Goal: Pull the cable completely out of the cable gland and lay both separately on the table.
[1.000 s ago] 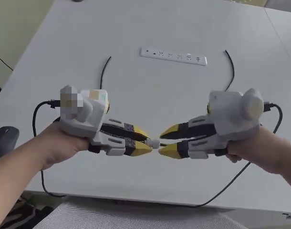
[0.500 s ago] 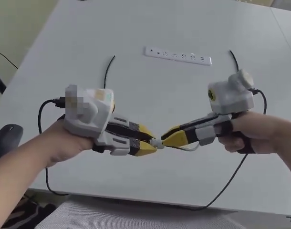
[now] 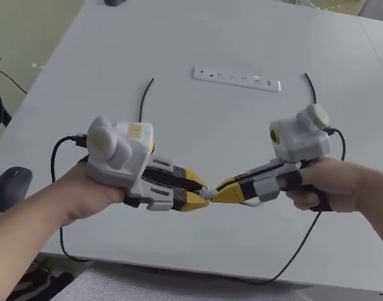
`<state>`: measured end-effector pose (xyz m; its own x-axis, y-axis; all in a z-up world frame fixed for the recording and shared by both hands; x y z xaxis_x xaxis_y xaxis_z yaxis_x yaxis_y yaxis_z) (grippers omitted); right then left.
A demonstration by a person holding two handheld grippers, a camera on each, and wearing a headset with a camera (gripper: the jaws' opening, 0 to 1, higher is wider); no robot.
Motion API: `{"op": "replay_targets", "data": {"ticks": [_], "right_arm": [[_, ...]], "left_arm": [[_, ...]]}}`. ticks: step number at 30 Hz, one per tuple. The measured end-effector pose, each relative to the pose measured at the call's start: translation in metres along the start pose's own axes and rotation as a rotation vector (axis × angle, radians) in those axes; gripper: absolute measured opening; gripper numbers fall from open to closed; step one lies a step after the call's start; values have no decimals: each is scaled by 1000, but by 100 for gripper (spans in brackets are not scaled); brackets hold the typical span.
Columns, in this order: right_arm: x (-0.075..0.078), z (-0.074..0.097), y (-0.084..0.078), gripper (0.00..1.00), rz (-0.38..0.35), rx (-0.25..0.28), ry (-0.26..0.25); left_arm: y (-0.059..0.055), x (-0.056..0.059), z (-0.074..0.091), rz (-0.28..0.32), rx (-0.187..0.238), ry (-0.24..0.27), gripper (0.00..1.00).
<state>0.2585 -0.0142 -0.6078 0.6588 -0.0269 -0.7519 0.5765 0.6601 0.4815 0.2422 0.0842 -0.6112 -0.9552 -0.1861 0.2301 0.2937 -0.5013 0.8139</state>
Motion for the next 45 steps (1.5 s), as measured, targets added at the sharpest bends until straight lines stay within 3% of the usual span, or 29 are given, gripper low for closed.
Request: {"op": "replay_targets", "data": {"ticks": [8,16,20,23,25,28,31,36,45], "right_arm": [[-6,-3,4,7,190,-22,-140],[-11,-6,1,7,431,-111,-307],[-13,-7,2,7,547,-137,-422],[-15,-5,2,7,579,-154,-497],[-20,-7,3,7,653,-189,-586],[-21,-12,0,7,737,-241,-675],[-21,-16,-2,8,762,-256,-728],[-19,-20,-6,8,754,-249,-732],[-22,-15,-5,8,733,-210,-748]], "left_arm": [[-1,-1,4,25,-1,-9,15],[-3,1,0,44,-17,-28,15],[-3,0,-1,74,-10,-31,15],[-2,-1,1,91,6,-36,15],[-2,-2,3,114,21,-42,15],[-3,-1,2,112,9,-45,15],[-4,0,1,119,-3,-48,15],[-8,1,-1,120,-23,-50,15],[-4,0,0,106,-16,-48,15]]}}
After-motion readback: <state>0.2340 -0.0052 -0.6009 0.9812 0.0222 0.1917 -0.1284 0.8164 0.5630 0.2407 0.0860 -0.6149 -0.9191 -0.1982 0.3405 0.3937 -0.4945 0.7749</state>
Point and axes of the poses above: the centre of the closed fingertips' face, and the gripper's own axes: z roughly backward along the fingers, x roughly to its right, y roughly out of its top, the point moved 6 cm from there along z, roughly backward along the fingers, and after that the axes turned 13 degrees about -x, right-handed, at the moved point
